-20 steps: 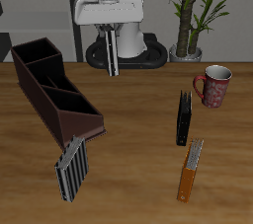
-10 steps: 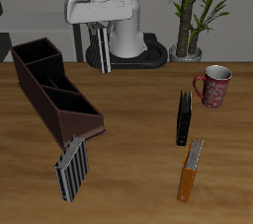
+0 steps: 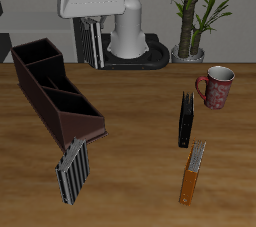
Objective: Place the left striped book into the right desk caddy's front compartment
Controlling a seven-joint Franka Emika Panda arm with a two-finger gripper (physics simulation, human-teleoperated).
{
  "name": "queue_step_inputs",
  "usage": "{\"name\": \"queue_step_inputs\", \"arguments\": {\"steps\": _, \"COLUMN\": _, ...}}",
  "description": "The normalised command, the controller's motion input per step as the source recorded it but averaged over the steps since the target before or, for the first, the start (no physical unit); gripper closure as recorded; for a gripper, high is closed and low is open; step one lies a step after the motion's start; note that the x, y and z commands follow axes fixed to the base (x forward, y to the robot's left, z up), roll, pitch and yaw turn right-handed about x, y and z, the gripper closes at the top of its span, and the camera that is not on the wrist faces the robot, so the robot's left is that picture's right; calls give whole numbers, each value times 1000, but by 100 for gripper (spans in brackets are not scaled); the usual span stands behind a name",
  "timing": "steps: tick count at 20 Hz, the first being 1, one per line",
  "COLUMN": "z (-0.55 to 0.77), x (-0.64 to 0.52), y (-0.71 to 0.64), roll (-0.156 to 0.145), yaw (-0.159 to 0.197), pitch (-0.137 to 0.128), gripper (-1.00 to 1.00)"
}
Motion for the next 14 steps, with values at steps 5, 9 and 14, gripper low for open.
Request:
{"name": "queue_step_inputs", "arguments": {"steps": 5, "z": -25, "x": -125, "y": -266, "roll": -39, "yaw": 42, "pitch": -3, "gripper": 100}}
{"name": "queue_step_inputs", "arguments": {"steps": 9, "z": -27, "x": -131, "y": -259, "roll": -35, "yaw": 16, "pitch": 0, "gripper": 100}}
{"name": "queue_step_inputs", "arguments": {"steps": 14, "z": 44, "x": -102, "y": -278, "roll": -45, "yaw": 21, "pitch": -15, "gripper": 100}}
